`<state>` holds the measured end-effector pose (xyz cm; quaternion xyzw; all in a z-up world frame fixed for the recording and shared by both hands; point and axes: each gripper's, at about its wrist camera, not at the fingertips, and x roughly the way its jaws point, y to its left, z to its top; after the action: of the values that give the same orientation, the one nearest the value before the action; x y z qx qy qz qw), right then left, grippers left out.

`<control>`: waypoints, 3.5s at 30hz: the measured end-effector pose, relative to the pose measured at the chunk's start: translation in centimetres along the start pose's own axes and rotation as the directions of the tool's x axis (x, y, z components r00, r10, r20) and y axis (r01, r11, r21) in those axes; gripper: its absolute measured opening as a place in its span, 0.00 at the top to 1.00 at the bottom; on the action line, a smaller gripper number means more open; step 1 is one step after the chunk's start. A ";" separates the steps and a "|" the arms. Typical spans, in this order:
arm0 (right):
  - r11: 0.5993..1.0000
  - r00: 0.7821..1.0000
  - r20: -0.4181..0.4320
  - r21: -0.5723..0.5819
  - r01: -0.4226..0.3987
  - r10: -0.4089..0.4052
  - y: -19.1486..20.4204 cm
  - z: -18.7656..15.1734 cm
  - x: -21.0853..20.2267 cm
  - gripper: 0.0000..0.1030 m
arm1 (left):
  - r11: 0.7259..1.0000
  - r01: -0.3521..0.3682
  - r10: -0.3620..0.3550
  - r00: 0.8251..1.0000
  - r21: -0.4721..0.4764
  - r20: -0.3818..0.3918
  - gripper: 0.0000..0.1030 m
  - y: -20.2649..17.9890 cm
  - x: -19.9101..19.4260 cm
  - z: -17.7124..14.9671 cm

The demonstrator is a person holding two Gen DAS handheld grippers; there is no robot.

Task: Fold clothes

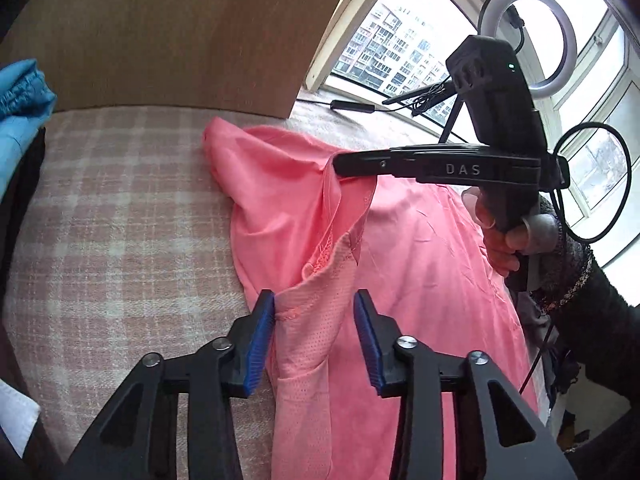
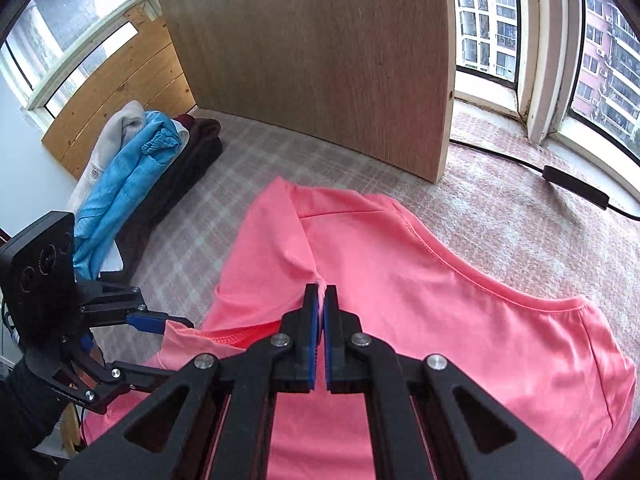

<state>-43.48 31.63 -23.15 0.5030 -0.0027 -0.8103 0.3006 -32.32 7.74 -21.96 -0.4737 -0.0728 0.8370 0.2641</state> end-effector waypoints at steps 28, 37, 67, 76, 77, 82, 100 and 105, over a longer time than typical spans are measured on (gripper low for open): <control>0.998 0.997 -0.062 -0.022 -0.056 0.055 2.0 5.7 6.6 0.68 | 0.945 -0.301 0.308 0.951 -0.131 0.036 0.71 1.1 -10.1 -5.4; 0.979 0.983 0.060 0.095 -0.179 0.173 0.4 3.3 -1.5 0.68 | 0.906 -0.293 0.300 0.954 -0.306 -0.025 0.71 2.1 -19.9 -15.2; 0.978 0.995 -0.069 -0.201 0.057 -0.072 22.2 -4.1 -4.4 0.48 | 0.935 -0.213 0.220 0.975 -0.283 -0.007 0.99 -7.2 -18.4 -32.7; 0.892 0.908 -0.275 -0.413 0.186 -0.317 24.3 -2.6 12.2 0.48 | 0.908 -0.173 0.200 0.979 -0.382 0.032 0.99 -6.7 -20.1 -33.1; 0.886 0.903 -0.272 -0.417 0.201 -0.333 24.1 -2.6 12.7 0.48 | 0.908 -0.165 0.194 0.980 -0.384 0.036 0.99 -6.7 -20.2 -33.1; 0.922 0.930 -0.270 -0.359 0.144 -0.250 22.5 -1.8 12.4 0.81 | 0.911 -0.149 0.175 0.984 -0.386 0.035 0.99 -6.6 -20.6 -33.2; 0.964 0.991 0.078 0.251 0.083 -0.105 6.0 -8.4 -6.1 0.96 | 0.984 0.174 -0.166 0.975 0.042 -0.150 0.98 -19.9 -14.2 -27.9; 0.857 0.968 -0.137 0.451 0.248 -0.209 -0.9 -14.6 -6.4 0.81 | 0.983 0.170 -0.146 0.950 0.067 -0.277 0.93 -21.1 -12.8 -29.5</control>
<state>-29.99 39.88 -25.38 0.5903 -0.1243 -0.7943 0.0730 5.29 15.36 -20.41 -0.5642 -0.0359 0.7427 0.3588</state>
